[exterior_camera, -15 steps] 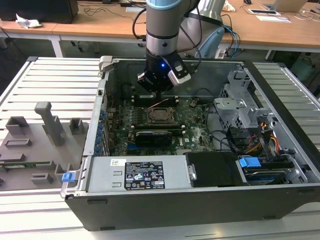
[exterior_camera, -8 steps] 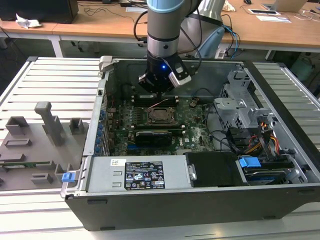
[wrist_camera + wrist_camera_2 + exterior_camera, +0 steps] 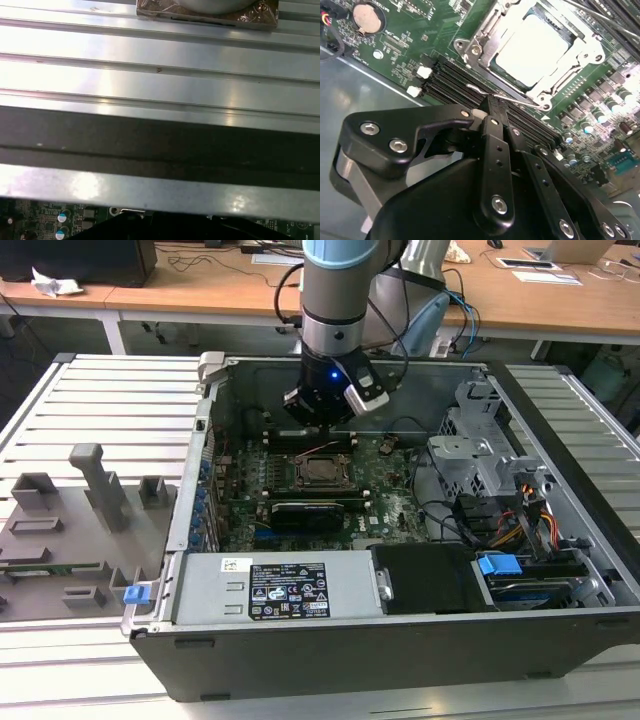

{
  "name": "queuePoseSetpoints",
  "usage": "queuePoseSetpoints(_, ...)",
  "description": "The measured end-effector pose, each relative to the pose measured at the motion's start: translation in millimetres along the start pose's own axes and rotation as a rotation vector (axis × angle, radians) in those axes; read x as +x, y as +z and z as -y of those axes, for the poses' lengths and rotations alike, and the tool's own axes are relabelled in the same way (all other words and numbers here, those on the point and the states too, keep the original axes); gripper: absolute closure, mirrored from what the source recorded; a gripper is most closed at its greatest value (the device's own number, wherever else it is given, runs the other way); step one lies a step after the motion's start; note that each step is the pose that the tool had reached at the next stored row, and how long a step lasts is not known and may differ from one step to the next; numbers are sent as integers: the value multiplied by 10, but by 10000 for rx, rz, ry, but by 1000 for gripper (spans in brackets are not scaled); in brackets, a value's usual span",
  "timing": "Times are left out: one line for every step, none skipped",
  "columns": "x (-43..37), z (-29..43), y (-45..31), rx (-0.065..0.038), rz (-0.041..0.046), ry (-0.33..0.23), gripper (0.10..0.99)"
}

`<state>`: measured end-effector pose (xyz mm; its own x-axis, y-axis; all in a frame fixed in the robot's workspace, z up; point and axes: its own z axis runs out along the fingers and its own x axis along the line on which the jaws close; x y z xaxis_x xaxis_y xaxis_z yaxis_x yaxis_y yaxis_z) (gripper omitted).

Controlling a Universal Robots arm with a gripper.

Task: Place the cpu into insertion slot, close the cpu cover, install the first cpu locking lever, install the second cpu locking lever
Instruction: 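Install the first cpu locking lever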

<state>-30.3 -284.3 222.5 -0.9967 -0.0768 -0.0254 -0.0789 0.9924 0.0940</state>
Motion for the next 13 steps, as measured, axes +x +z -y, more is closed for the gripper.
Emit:
queuePoseSetpoints(-14,2,6,0,-1,13,980)
queuePoseSetpoints(-78,11,57,0,-7,26,980)
queuePoseSetpoints(-102,19,117,15,-9,26,980)
queuePoseSetpoints(-112,23,148,59,-15,26,980)
queuePoseSetpoints(-113,23,153,67,-16,25,980)
queuePoseSetpoints(-114,24,157,79,-17,26,980)
queuePoseSetpoints(-115,24,160,88,-18,26,980)
queuePoseSetpoints(-115,25,165,99,-20,26,980)
queuePoseSetpoints(-116,25,168,109,-21,25,980)
queuePoseSetpoints(-117,25,172,119,-22,25,980)
queuePoseSetpoints(-118,26,178,136,-25,25,980)
queuePoseSetpoints(-119,27,181,149,-28,25,980)
queuePoseSetpoints(-120,28,183,157,-29,24,980)
